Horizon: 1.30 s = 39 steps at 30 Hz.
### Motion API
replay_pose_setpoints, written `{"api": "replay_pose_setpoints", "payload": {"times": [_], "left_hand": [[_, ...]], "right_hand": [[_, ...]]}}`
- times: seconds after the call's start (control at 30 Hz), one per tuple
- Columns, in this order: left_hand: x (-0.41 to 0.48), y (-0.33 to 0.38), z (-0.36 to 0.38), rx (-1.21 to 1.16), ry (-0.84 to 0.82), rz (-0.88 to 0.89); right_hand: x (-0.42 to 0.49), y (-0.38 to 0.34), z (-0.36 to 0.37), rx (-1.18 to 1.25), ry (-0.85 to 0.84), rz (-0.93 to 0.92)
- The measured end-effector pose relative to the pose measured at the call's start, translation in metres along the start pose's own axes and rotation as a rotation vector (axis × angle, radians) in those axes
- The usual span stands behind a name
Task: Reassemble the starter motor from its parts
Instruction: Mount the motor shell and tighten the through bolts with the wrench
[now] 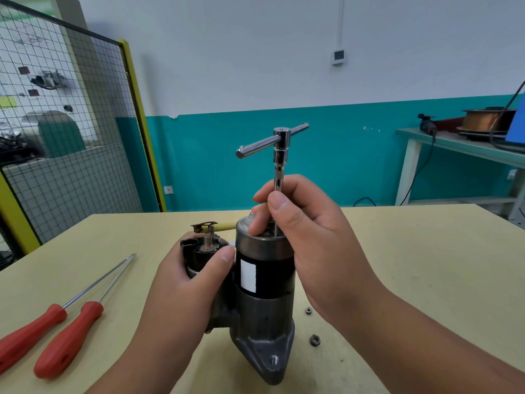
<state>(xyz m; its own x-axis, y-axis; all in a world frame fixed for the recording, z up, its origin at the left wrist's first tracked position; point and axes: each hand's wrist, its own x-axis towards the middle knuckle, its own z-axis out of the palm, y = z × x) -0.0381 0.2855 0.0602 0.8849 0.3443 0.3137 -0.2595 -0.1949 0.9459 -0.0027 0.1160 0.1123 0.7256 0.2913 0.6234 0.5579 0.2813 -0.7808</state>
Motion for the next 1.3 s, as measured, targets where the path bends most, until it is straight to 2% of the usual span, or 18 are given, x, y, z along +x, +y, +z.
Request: {"api": "replay_pose_setpoints", "payload": {"times": [1.3], "left_hand": [[0.0008,0.0003,0.0002,-0.014,0.013,-0.019]], "right_hand": [[0.0,0.0014,0.0005,0.001,0.001,0.009]]}}
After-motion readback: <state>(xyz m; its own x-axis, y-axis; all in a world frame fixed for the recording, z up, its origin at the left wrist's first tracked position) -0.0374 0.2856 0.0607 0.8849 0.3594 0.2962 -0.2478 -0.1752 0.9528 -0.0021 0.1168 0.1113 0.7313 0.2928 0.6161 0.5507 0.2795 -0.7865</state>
